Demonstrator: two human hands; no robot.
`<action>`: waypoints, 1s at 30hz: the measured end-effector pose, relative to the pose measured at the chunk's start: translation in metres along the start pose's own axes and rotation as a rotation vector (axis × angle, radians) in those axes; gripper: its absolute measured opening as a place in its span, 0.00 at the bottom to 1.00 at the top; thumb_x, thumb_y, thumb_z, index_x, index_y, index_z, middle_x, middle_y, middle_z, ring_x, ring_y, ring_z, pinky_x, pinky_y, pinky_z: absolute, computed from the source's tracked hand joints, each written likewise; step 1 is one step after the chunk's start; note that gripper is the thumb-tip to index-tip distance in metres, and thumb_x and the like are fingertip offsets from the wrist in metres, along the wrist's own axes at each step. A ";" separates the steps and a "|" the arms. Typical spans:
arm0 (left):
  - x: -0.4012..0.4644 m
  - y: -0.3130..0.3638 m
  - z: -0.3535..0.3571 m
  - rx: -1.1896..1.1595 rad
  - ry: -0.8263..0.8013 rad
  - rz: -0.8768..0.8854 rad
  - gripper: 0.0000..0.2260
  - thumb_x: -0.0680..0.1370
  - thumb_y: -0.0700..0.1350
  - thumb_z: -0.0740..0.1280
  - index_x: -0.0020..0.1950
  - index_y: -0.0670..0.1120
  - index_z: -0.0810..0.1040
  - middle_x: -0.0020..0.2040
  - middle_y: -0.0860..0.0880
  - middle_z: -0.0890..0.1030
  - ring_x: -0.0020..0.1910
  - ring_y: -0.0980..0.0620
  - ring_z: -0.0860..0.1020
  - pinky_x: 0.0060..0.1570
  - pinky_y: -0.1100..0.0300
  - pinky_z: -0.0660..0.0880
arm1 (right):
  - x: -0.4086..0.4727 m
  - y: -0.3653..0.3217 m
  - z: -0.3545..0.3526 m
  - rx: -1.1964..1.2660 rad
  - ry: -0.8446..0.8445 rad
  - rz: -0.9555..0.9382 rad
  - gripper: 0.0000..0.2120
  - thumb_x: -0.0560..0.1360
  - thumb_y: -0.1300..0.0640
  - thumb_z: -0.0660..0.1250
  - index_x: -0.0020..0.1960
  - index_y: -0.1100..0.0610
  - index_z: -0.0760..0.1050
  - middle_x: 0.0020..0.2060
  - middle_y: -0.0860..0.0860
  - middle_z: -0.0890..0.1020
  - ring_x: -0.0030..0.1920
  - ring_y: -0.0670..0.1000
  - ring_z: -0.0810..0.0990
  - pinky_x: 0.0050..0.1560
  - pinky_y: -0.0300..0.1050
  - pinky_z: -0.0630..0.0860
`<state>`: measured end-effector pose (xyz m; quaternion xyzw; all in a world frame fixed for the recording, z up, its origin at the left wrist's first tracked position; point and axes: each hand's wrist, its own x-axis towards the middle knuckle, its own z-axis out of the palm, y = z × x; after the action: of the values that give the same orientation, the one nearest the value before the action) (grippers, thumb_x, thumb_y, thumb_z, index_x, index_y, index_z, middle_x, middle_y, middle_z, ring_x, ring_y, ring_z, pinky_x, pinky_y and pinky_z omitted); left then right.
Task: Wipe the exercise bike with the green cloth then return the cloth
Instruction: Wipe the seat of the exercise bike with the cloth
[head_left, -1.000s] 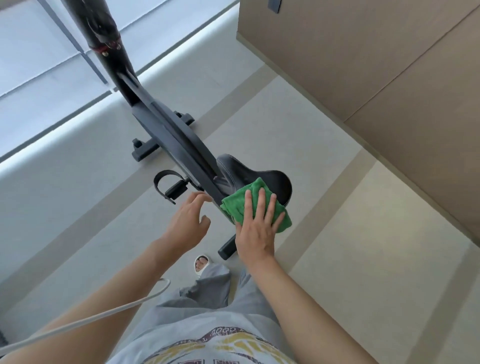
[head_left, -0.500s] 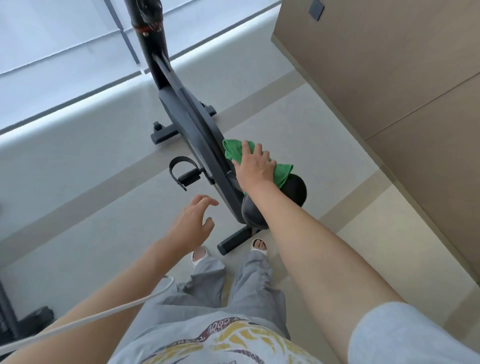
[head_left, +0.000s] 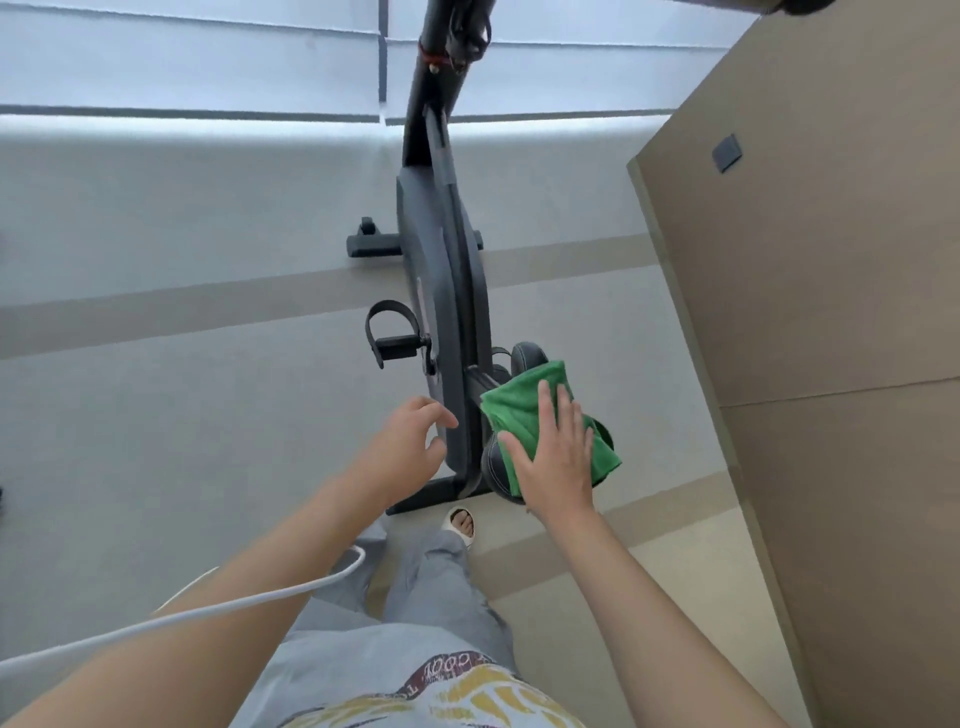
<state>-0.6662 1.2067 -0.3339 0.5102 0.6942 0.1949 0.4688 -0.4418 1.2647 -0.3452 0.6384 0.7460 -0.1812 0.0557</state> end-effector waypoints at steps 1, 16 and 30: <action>0.001 0.002 0.001 -0.006 -0.002 -0.004 0.13 0.81 0.39 0.63 0.61 0.52 0.80 0.66 0.55 0.75 0.60 0.53 0.77 0.56 0.59 0.70 | 0.007 -0.004 0.000 -0.003 -0.003 0.041 0.44 0.81 0.31 0.57 0.87 0.49 0.43 0.86 0.54 0.51 0.85 0.60 0.51 0.82 0.67 0.50; 0.018 0.012 0.010 -0.016 -0.008 -0.035 0.12 0.83 0.38 0.62 0.59 0.49 0.82 0.65 0.53 0.77 0.41 0.58 0.75 0.51 0.60 0.71 | 0.141 -0.052 -0.013 -0.200 -0.078 0.025 0.16 0.77 0.50 0.69 0.64 0.48 0.79 0.56 0.55 0.75 0.53 0.62 0.79 0.48 0.52 0.75; 0.012 0.013 0.011 0.081 -0.034 -0.009 0.11 0.82 0.40 0.62 0.57 0.51 0.82 0.62 0.54 0.77 0.57 0.50 0.78 0.59 0.53 0.76 | 0.179 -0.066 -0.040 -0.197 -0.409 -0.063 0.05 0.69 0.55 0.70 0.44 0.51 0.77 0.43 0.51 0.83 0.48 0.59 0.83 0.47 0.48 0.77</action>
<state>-0.6502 1.2204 -0.3346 0.5289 0.6958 0.1558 0.4603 -0.5322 1.4369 -0.3509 0.5563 0.7529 -0.2346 0.2621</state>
